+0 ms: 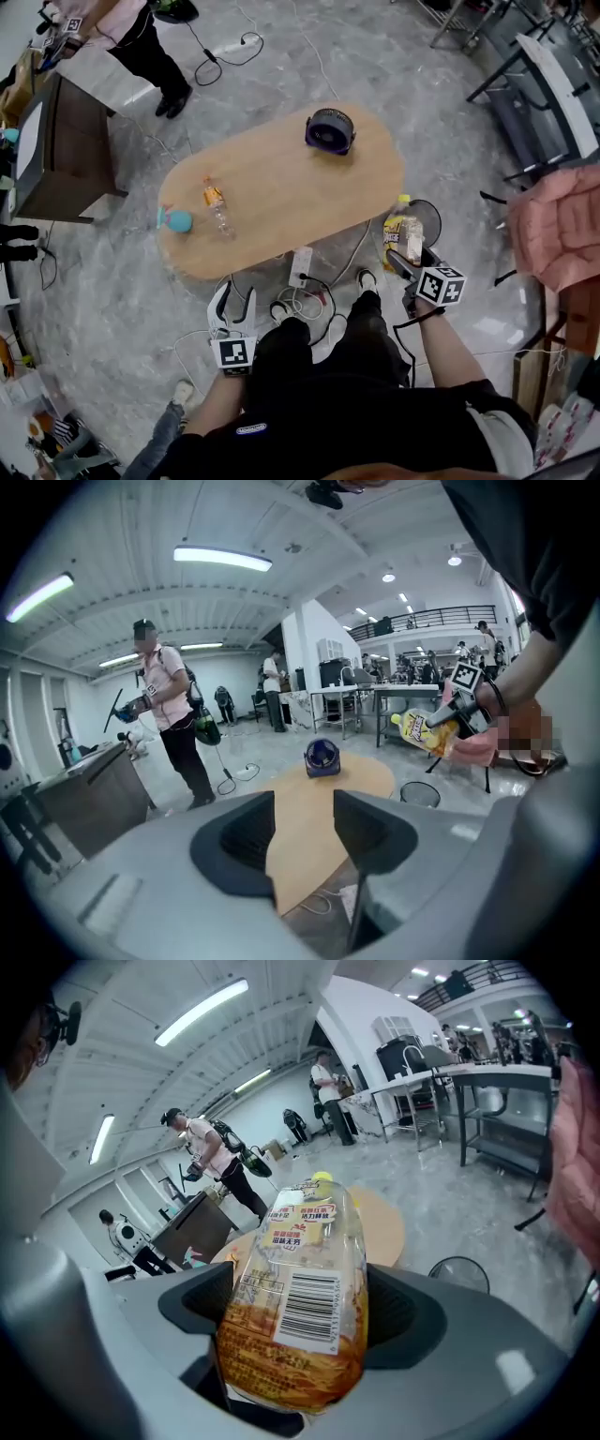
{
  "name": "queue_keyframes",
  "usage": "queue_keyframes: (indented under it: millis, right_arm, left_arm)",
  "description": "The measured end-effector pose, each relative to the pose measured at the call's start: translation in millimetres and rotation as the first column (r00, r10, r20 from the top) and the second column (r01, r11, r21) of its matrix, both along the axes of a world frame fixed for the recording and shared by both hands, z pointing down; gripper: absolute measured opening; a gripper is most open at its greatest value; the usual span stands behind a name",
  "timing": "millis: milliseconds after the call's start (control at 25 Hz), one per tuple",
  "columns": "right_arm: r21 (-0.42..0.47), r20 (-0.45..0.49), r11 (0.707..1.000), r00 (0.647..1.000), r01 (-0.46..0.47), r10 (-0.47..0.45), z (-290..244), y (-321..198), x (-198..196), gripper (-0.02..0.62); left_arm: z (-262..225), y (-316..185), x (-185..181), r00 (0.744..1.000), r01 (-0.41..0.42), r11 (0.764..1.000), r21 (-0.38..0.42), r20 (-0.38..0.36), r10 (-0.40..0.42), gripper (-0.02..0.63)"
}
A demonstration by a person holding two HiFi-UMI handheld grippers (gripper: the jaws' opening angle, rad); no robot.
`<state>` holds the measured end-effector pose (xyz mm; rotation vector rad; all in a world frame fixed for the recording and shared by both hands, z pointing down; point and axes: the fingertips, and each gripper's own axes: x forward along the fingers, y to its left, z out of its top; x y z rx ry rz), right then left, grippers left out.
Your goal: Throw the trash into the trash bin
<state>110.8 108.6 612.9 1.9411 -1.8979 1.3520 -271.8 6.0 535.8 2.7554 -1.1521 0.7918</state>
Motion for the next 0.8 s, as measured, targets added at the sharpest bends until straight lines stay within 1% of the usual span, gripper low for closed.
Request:
queue_keyframes:
  millis: [80, 120, 240, 360, 440, 520, 600, 640, 720, 800]
  right_arm:
    - [-0.012, 0.022, 1.0, 1.0, -0.011, 0.011, 8.5, -3.4, -16.2, 0.451]
    - [-0.016, 0.029, 1.0, 0.999, -0.016, 0.017, 11.4, -5.1, -22.5, 0.451]
    - [-0.023, 0.046, 0.999, 0.998, -0.046, 0.047, 16.3, -8.3, -31.9, 0.451]
    - [-0.017, 0.041, 0.997, 0.996, -0.079, 0.079, 19.9, -6.2, -17.9, 0.451]
    - [-0.014, 0.032, 0.996, 0.995, -0.09, 0.09, 27.2, -2.9, 2.2, 0.451]
    - [-0.018, 0.045, 0.995, 0.994, -0.101, 0.102, 39.8, 0.1, 21.8, 0.451]
    - [-0.027, 0.047, 0.994, 0.993, -0.103, 0.104, 53.7, 3.5, 46.5, 0.451]
    - [-0.034, 0.035, 0.995, 0.994, -0.099, 0.1, 60.0, 6.5, 62.2, 0.451]
    - [-0.07, 0.005, 0.992, 0.995, -0.103, 0.103, 74.4, 23.7, 94.8, 0.451]
    - [-0.125, -0.003, 0.983, 0.991, -0.135, 0.136, 93.1, 52.5, 126.4, 0.451]
  left_arm:
    - [0.3, -4.0, -14.1, 0.999, 0.032, 0.999, -0.032, 0.002, -0.032, 0.201]
    - [1.0, -4.5, -18.3, 0.999, 0.032, 0.999, -0.041, 0.003, -0.032, 0.201]
    - [-0.5, -9.0, -23.6, 1.0, -0.001, 0.999, -0.044, 0.005, 0.002, 0.201]
    - [-2.2, -17.5, -9.0, 0.999, -0.047, 0.999, -0.022, -0.016, 0.047, 0.201]
    - [-2.6, -25.9, 17.9, 0.997, -0.08, 0.997, -0.008, -0.017, 0.08, 0.201]
    - [-2.4, -37.7, 53.0, 0.994, -0.108, 0.994, 0.007, -0.013, 0.108, 0.201]
    - [-0.2, -49.6, 91.1, 0.994, -0.109, 0.994, 0.005, -0.004, 0.109, 0.201]
    - [1.6, -54.5, 110.2, 0.995, -0.099, 0.995, -0.009, 0.001, 0.099, 0.201]
    - [5.2, -59.3, 149.3, 0.995, -0.097, 0.994, -0.042, -0.005, 0.097, 0.201]
    - [7.1, -57.6, 191.5, 0.988, -0.156, 0.986, -0.052, -0.007, 0.156, 0.201]
